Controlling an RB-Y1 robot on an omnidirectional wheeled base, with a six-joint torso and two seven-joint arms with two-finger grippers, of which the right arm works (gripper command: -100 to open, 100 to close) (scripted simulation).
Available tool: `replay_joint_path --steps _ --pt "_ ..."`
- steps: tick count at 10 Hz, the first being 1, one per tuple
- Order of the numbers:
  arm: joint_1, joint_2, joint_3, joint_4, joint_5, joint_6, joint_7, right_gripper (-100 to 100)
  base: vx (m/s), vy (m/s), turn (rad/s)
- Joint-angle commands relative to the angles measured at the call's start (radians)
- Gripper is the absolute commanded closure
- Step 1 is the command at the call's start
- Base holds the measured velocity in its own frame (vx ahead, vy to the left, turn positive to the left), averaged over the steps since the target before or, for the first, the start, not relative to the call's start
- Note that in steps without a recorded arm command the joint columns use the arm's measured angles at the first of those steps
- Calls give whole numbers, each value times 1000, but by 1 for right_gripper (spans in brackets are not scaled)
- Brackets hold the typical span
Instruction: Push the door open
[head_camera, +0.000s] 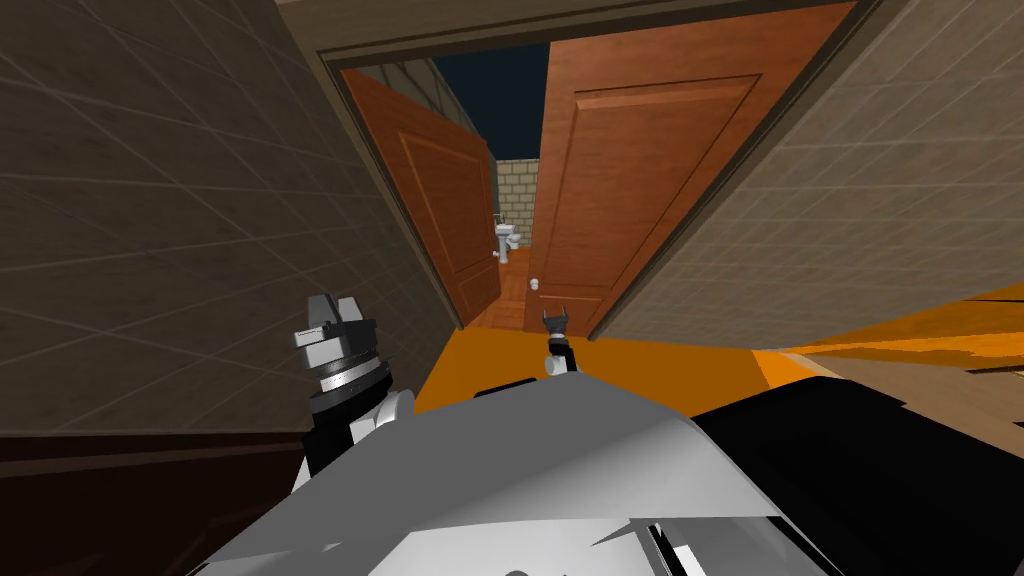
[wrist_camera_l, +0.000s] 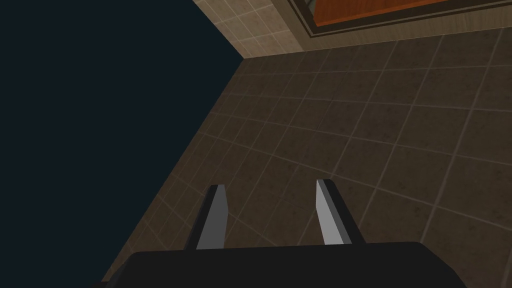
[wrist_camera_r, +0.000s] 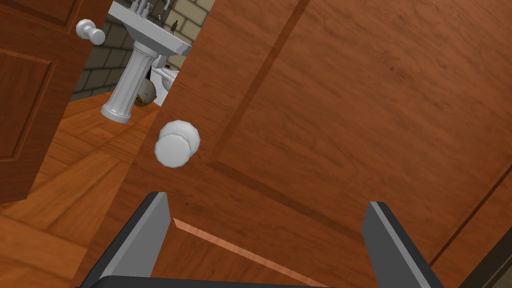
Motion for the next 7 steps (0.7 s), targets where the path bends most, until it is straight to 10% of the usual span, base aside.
replay_joint_path --steps 1,7 --pt "-16 5 1 45 -16 -19 -32 -100 78 -50 92" --pt "-57 25 4 171 -72 -66 -134 -100 87 -48 86"
